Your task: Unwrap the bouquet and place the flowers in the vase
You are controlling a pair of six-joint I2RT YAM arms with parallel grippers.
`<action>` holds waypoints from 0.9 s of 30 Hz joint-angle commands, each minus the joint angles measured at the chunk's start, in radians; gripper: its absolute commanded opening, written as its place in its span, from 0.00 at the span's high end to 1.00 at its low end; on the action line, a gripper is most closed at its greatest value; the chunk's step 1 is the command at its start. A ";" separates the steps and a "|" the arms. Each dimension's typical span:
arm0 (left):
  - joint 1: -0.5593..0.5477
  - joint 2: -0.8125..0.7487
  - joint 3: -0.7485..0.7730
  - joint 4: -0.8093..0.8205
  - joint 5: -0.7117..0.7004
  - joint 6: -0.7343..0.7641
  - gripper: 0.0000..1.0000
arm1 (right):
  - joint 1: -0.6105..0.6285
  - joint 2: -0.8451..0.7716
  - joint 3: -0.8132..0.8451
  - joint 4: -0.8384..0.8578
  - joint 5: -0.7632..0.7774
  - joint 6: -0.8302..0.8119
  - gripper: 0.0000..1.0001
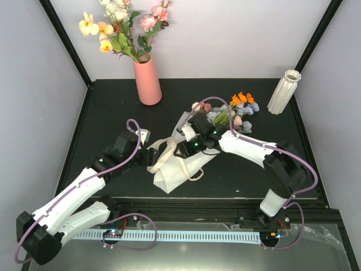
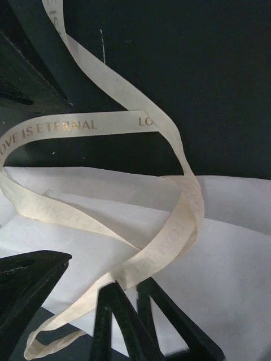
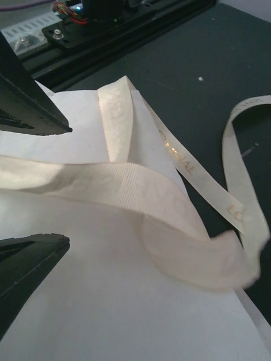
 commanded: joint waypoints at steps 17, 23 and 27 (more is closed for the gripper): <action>-0.004 -0.096 0.037 0.012 0.070 0.053 0.31 | 0.041 -0.131 -0.006 -0.061 -0.012 -0.043 0.98; -0.006 -0.070 0.084 0.099 0.204 0.146 0.29 | 0.041 -0.326 -0.053 -0.154 0.085 -0.066 0.98; -0.009 -0.049 0.115 0.153 0.261 0.244 0.28 | 0.042 -0.441 -0.087 -0.188 0.122 -0.056 0.97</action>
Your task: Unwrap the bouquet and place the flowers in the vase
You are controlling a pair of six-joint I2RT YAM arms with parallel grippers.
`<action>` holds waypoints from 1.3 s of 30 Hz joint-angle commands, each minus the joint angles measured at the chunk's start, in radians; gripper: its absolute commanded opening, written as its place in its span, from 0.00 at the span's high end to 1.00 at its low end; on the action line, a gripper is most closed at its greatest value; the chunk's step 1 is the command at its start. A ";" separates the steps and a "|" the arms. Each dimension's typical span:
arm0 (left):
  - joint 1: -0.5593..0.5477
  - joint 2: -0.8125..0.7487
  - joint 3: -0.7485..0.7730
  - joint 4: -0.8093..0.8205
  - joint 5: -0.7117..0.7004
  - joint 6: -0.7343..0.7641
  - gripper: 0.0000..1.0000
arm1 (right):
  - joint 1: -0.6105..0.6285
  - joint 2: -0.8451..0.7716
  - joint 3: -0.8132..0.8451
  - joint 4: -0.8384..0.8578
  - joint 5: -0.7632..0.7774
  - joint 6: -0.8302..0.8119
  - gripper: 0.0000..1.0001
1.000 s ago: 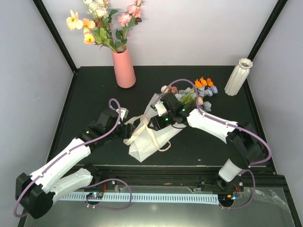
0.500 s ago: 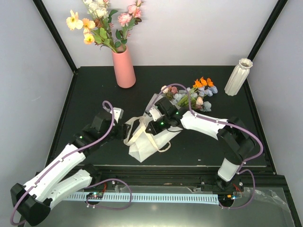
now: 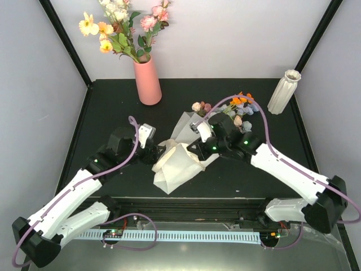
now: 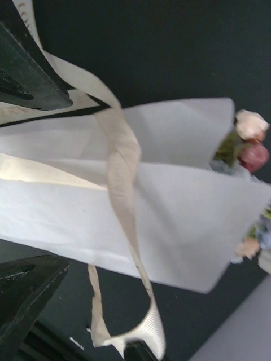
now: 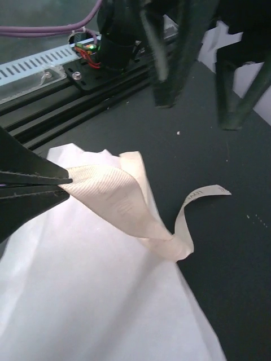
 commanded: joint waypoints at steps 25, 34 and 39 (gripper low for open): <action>-0.056 0.286 0.038 0.350 0.329 0.802 0.32 | 0.002 -0.345 -0.157 -0.050 0.111 0.071 0.95; -0.098 0.419 0.081 0.307 0.196 0.859 0.34 | 0.002 -0.371 -0.173 -0.038 0.123 0.085 0.95; -0.116 0.487 0.088 0.329 0.138 0.880 0.44 | 0.002 -0.369 -0.175 -0.037 0.116 0.088 0.96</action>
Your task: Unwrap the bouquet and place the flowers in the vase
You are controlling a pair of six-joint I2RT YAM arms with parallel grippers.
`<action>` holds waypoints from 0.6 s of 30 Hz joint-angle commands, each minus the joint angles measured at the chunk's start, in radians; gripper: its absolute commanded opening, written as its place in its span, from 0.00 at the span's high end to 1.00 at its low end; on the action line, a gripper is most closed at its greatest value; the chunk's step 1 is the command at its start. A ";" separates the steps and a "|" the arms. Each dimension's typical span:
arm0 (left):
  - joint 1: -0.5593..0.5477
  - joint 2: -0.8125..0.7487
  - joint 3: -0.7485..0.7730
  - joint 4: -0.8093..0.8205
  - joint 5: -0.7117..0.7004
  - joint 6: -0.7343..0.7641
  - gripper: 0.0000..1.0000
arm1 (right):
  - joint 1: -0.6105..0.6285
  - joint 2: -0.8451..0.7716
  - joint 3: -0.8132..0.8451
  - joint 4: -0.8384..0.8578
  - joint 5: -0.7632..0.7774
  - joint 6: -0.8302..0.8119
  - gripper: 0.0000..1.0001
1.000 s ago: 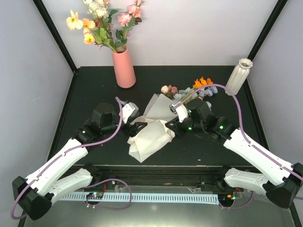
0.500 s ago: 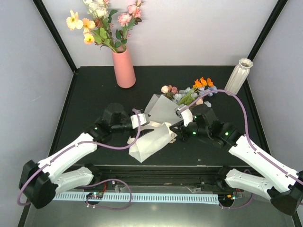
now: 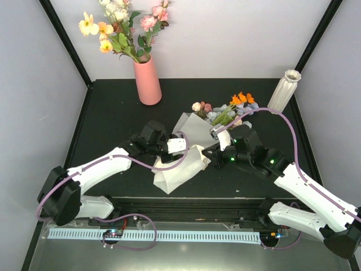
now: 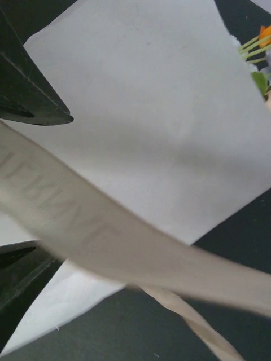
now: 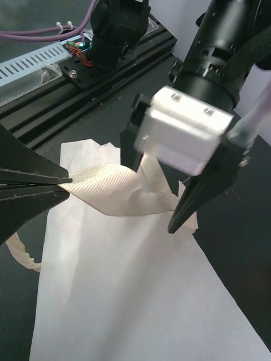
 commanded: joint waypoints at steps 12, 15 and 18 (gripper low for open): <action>-0.117 -0.037 0.165 -0.027 -0.155 -0.114 0.98 | 0.002 0.012 -0.029 0.005 0.146 0.079 0.80; -0.147 -0.017 0.220 -0.039 -0.150 -0.231 0.98 | 0.000 0.023 -0.042 -0.007 0.233 0.107 0.74; -0.208 0.000 0.232 -0.010 -0.152 -0.270 0.98 | -0.008 0.024 -0.040 -0.057 0.356 0.122 0.61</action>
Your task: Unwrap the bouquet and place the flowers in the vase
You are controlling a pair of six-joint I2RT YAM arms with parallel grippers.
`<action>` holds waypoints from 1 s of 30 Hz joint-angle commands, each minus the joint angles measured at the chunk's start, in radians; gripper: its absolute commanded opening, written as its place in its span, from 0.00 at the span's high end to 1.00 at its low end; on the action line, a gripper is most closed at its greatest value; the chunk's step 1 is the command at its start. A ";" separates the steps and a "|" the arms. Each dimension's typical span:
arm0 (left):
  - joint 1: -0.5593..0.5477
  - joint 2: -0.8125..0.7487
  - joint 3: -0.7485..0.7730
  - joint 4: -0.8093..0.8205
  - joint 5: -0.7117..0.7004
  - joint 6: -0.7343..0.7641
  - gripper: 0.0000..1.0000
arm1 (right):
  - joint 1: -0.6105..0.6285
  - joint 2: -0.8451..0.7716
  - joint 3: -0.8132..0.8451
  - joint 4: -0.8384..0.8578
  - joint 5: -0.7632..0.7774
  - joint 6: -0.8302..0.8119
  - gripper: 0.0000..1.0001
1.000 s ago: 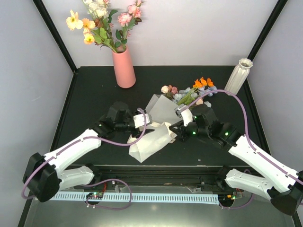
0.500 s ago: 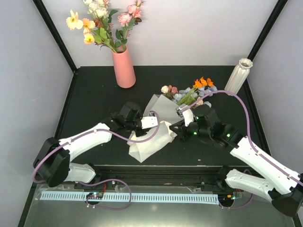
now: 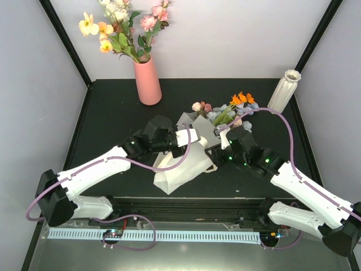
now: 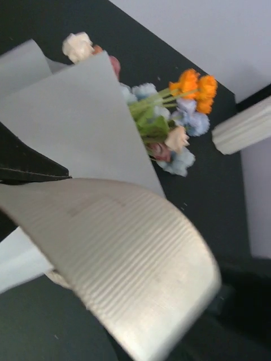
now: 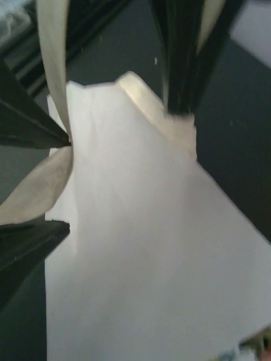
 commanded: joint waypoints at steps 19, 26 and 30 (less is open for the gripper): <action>-0.253 0.539 0.387 0.140 0.106 -0.295 0.98 | -0.141 -0.409 -0.010 -0.198 0.697 0.159 0.00; -0.289 0.637 0.493 0.188 0.194 -0.416 0.96 | -0.141 -0.528 -0.068 -0.153 0.665 0.196 0.00; -0.301 0.679 0.549 0.153 0.203 -0.461 0.81 | -0.141 -0.541 -0.058 -0.140 0.644 0.195 0.00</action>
